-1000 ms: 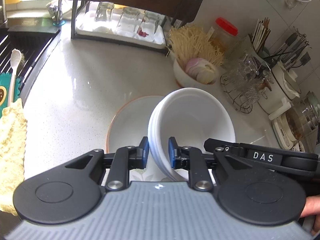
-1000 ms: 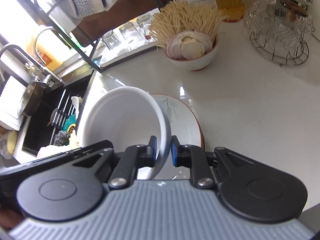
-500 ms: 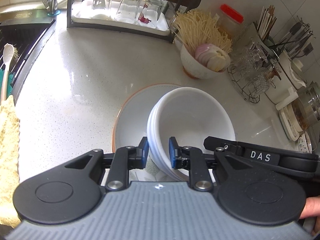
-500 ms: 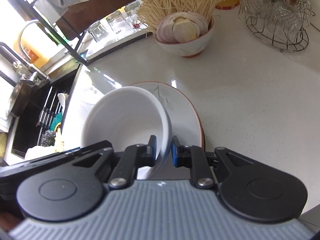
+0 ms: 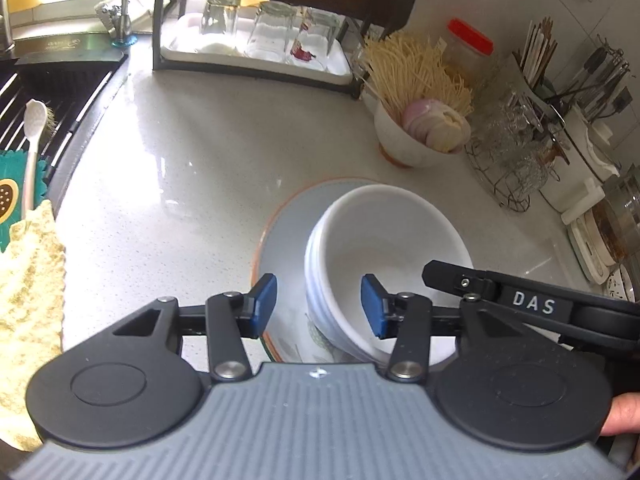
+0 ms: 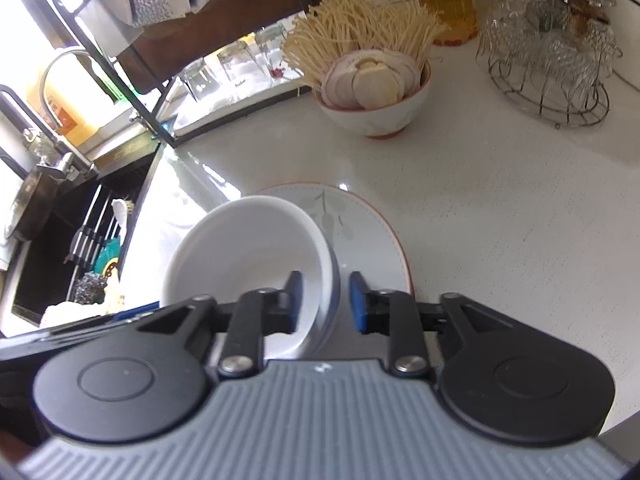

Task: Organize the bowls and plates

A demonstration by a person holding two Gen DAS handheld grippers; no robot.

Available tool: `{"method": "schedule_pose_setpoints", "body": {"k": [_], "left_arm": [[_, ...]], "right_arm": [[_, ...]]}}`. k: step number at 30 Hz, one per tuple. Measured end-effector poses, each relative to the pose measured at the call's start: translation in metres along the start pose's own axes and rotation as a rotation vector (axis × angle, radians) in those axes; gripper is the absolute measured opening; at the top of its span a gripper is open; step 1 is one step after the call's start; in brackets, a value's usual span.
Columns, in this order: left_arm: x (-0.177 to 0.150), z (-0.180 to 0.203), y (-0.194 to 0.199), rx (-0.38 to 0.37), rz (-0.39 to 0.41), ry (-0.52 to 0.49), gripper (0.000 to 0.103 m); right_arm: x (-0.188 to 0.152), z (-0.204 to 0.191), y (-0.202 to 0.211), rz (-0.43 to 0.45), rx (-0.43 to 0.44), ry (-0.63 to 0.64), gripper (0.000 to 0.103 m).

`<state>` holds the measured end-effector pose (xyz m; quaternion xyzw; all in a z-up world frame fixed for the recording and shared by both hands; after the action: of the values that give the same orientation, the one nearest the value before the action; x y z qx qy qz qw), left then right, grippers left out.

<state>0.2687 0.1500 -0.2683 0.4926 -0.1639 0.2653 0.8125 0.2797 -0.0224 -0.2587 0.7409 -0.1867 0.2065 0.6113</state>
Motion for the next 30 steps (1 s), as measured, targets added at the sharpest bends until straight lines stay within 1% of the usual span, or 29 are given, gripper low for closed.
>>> {"method": "schedule_pose_setpoints", "body": {"k": [8,16,22,26,30], "left_arm": [[0.007,0.016,0.023,0.016,0.036,-0.018,0.053],[0.009,0.044,0.054,0.045,0.089,-0.044,0.053],[0.007,0.073,0.087,0.091,0.139,-0.090,0.053],[-0.001,0.094,0.106,0.093,0.164,-0.102,0.053],[-0.011,0.112,0.126,0.117,0.195,-0.121,0.053]], "right_arm": [[0.006,0.008,0.022,0.016,0.028,-0.020,0.037],[0.015,0.013,0.055,0.057,0.081,0.018,0.037],[0.021,0.019,0.093,0.122,0.111,0.048,0.037],[0.022,0.026,0.120,0.162,0.131,0.052,0.037],[0.018,0.033,0.145,0.201,0.140,0.076,0.037]]}}
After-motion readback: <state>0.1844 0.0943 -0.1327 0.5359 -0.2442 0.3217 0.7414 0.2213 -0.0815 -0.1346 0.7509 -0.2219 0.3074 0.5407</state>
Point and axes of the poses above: each gripper's, at about its wrist camera, not at the fingertips, and y roughly against the way its jaws point, z to its right, x to its top, the point moved 10 cm from there along -y, roughly the way its jaws point, and after that the axes turned 11 degrees about -x, right-handed, at the moved point
